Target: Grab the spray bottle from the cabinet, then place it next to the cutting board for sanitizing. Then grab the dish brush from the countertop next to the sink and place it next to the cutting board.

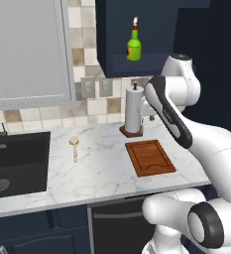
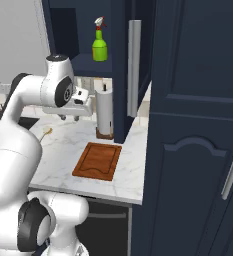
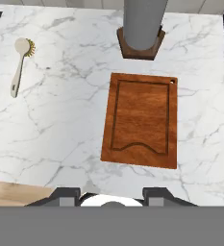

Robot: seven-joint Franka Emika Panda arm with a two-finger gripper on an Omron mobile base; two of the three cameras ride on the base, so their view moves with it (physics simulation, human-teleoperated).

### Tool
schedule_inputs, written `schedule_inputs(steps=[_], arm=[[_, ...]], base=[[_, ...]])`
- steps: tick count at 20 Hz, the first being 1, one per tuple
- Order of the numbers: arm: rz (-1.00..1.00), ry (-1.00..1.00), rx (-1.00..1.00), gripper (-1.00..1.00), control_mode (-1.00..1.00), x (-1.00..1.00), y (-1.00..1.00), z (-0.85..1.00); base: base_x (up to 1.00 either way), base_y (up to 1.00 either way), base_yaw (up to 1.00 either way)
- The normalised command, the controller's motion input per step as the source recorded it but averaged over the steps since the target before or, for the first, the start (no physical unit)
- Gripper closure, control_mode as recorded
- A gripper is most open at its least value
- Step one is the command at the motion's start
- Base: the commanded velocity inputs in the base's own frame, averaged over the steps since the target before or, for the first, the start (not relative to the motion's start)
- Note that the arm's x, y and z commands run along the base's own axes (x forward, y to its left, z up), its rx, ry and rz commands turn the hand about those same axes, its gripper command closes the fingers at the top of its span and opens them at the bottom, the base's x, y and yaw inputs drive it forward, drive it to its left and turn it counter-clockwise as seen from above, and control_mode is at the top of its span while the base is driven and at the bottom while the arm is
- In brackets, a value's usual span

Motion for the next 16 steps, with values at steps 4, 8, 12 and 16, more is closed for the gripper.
schedule_inputs(steps=[4,8,12,16], arm=[[0.0,0.0,0.0,-1.0,-1.0,-0.25,0.0,0.0],[0.0,-0.05,0.0,-1.0,-1.0,-0.83,-0.08,0.0],[0.0,-0.24,0.0,-1.0,-1.0,-0.79,0.0,0.1],[0.0,-0.48,0.0,-1.0,-1.0,-0.71,0.0,0.34]], base=[[0.0,0.0,0.0],[0.0,0.0,0.0],[0.0,0.0,0.0],[0.0,0.0,0.0]])
